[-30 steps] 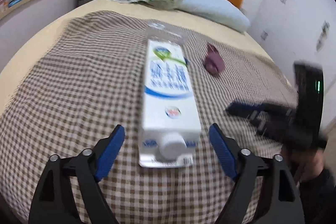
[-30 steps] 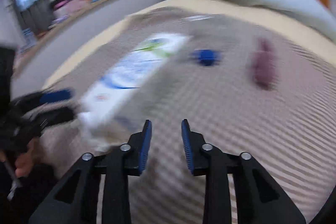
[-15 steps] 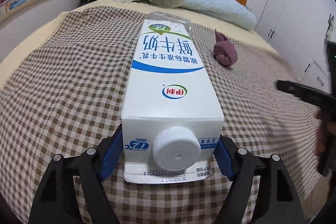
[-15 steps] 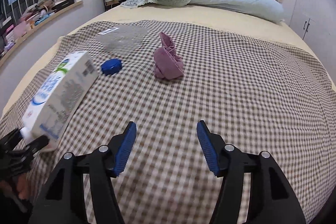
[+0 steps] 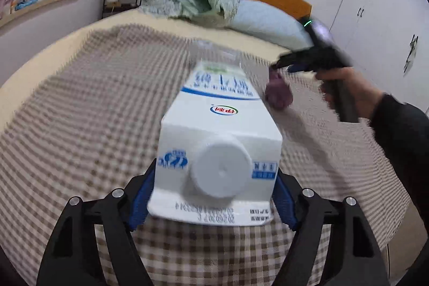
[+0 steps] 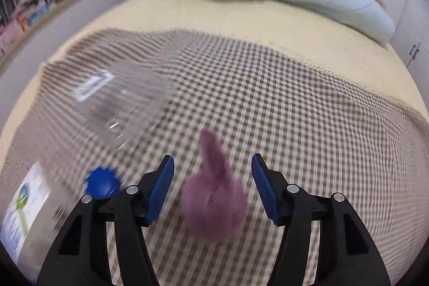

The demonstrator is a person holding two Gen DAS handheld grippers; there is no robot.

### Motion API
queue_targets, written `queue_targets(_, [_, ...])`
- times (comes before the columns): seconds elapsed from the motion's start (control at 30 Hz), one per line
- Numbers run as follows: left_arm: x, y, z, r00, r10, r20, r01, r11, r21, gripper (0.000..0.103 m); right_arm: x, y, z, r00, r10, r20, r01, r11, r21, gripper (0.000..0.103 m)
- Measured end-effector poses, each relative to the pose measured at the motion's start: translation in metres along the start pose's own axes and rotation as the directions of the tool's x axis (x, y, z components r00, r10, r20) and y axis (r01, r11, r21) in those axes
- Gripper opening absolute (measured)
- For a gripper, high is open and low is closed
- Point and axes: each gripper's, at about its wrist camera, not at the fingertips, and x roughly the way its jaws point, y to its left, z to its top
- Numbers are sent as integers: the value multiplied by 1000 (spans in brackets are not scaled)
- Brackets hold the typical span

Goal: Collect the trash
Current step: 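Grasp the white milk carton with the left tool while the right tool grasps the pink cloth, then carry the carton and pink cloth to the floor bin and open both tools over it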

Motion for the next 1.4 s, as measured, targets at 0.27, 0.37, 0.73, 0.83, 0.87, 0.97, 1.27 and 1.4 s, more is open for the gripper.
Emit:
queue_targets(0.27, [-40, 11, 45, 998, 39, 56, -42, 998, 45, 70, -30, 13, 0, 999, -12, -37, 9, 998, -58, 4])
queue_targets(0.37, [-57, 6, 55, 995, 60, 85, -68, 994, 86, 69, -78, 18, -21, 1000, 11, 28, -9, 997, -72, 4])
queue_targets(0.73, [-133, -11, 66, 996, 42, 76, -48, 996, 70, 69, -223, 33, -126, 984, 82, 156, -72, 995, -68, 4])
queue_targets(0.83, [-160, -29, 58, 996, 39, 80, -47, 994, 102, 69, -253, 28, -159, 980, 84, 178, -78, 996, -39, 4])
queue_targets(0.87, [-168, -36, 54, 996, 29, 79, -38, 993, 114, 69, -266, 24, -177, 978, 85, 188, -82, 996, -20, 4])
queue_targets(0.97, [-189, -66, 34, 998, -19, 59, 9, 985, 172, 69, -292, 15, -214, 976, 71, 207, -76, 997, 16, 4])
queue_targets(1.27, [-211, -199, -66, 945, -263, -196, 321, 865, 385, 69, -361, -43, -392, 979, -24, 204, -23, 973, 230, 4])
queue_targets(1.4, [-207, -264, -124, 880, -321, -349, 464, 736, 493, 69, -383, -68, -474, 978, -121, 167, 58, 938, 343, 4])
